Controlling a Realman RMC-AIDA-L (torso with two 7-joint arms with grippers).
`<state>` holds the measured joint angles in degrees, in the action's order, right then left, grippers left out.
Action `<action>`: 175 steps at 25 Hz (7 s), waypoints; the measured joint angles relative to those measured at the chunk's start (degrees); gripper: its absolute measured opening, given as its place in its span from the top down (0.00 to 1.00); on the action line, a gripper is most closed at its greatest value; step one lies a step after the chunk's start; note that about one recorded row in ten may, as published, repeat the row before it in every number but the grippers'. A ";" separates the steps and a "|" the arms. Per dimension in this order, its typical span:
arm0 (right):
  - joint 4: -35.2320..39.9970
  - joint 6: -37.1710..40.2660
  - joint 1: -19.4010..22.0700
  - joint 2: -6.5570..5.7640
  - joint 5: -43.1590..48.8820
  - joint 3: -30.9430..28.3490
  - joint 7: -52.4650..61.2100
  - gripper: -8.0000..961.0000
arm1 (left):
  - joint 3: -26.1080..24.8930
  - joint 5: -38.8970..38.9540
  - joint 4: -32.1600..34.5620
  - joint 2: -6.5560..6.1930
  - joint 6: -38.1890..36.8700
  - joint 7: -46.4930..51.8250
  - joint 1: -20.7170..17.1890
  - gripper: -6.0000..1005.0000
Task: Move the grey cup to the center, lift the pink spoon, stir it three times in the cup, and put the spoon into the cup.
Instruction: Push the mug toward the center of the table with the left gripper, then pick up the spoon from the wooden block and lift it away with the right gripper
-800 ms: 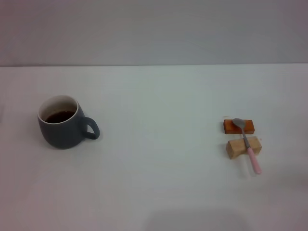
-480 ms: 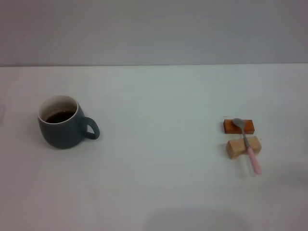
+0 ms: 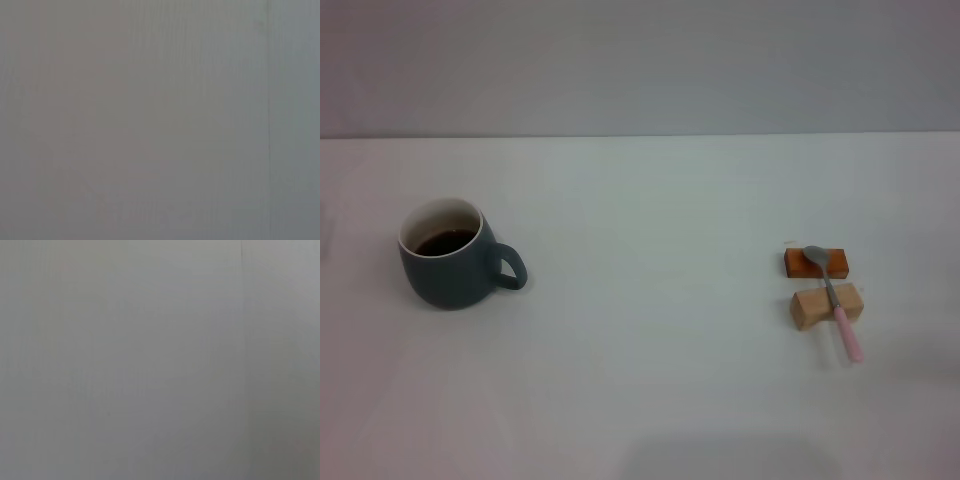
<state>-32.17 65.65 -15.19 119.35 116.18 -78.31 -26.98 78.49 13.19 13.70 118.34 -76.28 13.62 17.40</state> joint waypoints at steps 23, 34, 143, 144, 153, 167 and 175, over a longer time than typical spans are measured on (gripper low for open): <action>0.28 -0.09 0.67 -0.28 0.38 0.90 -0.43 0.47 | 3.18 -0.41 -3.88 0.49 8.55 0.62 1.98 0.40; 0.58 -0.08 0.31 -0.52 0.59 0.88 -0.55 0.47 | 14.73 -0.24 -3.72 0.75 13.22 3.04 2.52 0.82; -9.58 -0.84 7.34 -0.88 2.04 3.48 -0.80 0.46 | 52.70 -3.27 13.51 0.84 35.34 8.55 10.11 1.00; -9.58 -0.84 7.34 -0.88 2.04 3.48 -0.80 0.46 | 52.70 -3.27 13.51 0.84 35.34 8.55 10.11 1.00; -9.59 -2.03 7.67 -0.83 4.10 3.57 -0.79 0.46 | 49.94 -2.26 14.02 0.75 34.06 9.22 7.35 1.00; -16.53 -1.04 15.13 0.00 6.13 16.85 -5.63 0.47 | 24.73 -1.41 10.30 0.22 23.45 9.09 1.10 1.00; -30.16 -1.52 26.78 -0.53 6.16 29.72 -11.53 0.46 | 18.18 -1.39 10.10 -0.11 20.47 7.78 -0.62 1.00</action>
<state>-62.33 64.13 11.59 118.82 122.34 -48.58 -38.51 96.67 11.80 23.80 118.23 -55.81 21.41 16.78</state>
